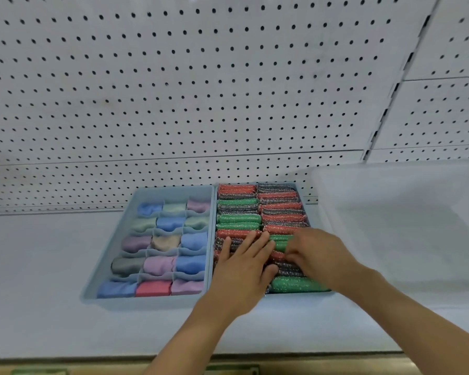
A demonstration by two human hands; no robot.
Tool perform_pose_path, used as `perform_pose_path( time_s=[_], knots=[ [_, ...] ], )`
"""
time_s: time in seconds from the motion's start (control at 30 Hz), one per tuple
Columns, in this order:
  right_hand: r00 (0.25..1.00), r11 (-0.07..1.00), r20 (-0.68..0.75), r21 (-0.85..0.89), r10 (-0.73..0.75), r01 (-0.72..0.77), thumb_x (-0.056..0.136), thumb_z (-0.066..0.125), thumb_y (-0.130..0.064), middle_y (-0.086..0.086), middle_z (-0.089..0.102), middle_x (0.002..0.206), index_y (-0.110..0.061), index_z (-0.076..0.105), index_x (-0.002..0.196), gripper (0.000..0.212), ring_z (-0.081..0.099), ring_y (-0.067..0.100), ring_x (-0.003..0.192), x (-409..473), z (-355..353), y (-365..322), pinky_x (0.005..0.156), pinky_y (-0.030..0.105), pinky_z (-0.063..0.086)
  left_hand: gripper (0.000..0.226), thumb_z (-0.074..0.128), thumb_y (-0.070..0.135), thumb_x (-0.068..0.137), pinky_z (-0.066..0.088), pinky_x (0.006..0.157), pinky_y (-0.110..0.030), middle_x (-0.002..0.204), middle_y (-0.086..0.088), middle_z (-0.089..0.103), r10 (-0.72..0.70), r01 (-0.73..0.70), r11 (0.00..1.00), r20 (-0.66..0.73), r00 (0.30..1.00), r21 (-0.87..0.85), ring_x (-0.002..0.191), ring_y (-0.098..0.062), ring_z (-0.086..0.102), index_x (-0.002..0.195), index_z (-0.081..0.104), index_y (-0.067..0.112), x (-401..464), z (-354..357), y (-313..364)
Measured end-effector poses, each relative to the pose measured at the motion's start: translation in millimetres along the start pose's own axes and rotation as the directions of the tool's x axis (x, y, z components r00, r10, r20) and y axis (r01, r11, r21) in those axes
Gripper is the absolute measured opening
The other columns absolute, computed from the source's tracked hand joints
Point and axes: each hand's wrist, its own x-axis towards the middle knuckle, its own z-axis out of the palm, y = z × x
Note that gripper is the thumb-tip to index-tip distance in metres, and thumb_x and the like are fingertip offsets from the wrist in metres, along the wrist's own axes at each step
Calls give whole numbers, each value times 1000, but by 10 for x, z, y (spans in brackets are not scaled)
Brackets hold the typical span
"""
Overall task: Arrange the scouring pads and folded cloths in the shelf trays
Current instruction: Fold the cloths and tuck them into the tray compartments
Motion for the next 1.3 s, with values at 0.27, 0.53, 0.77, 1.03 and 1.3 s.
perform_pose_path(
  time_s=[0.27, 0.53, 0.77, 1.03, 1.3],
  knots=[
    [999, 999, -37, -45, 2, -4, 91, 53, -25, -6, 58, 96, -23, 63, 90, 10, 44, 12, 84, 46, -21, 192, 64, 26, 34, 84, -11, 67, 83, -10, 120, -44, 162, 14, -3, -13, 14, 1000, -85, 996, 11, 147, -5, -14, 155, 6, 27, 222, 0, 141],
    [987, 991, -118, 82, 110, -101, 98, 48, -25, -4, 60, 96, -20, 65, 97, 18, 54, 15, 93, 83, -2, 394, 72, 30, 51, 88, -13, 69, 82, -2, 122, -45, 162, 11, 6, -62, 64, 998, -83, 995, 23, 149, -7, -3, 155, 11, 25, 227, 145, 147],
    [983, 982, -29, -56, 181, -182, 92, 54, -11, -2, 63, 88, -19, 59, 84, 13, 60, 18, 78, 353, 21, 388, 62, 29, 46, 90, -16, 68, 82, -7, 120, -42, 163, 8, 3, -62, 64, 997, -66, 996, 38, 150, -10, -7, 155, 9, 22, 253, 143, 143],
    [991, 992, -37, 10, 126, -126, 93, 50, -14, -2, 62, 90, -20, 51, 82, 12, 60, 18, 78, 403, -79, 377, 70, 32, 52, 83, -19, 57, 85, -8, 121, -42, 163, 9, 6, -43, 44, 999, -158, 986, -2, 146, -6, -10, 156, 11, 23, 219, 211, 124],
    [977, 979, 180, 186, -112, 78, 87, 62, -37, -15, 65, 91, -31, 70, 91, 11, 58, 4, 85, -266, -218, 315, 72, 24, 48, 13, 64, 25, 91, 23, 115, -52, 126, 13, 55, -2, -124, 940, -369, 929, -319, 123, -7, 47, 100, 68, 34, 185, 157, 36]
  ],
)
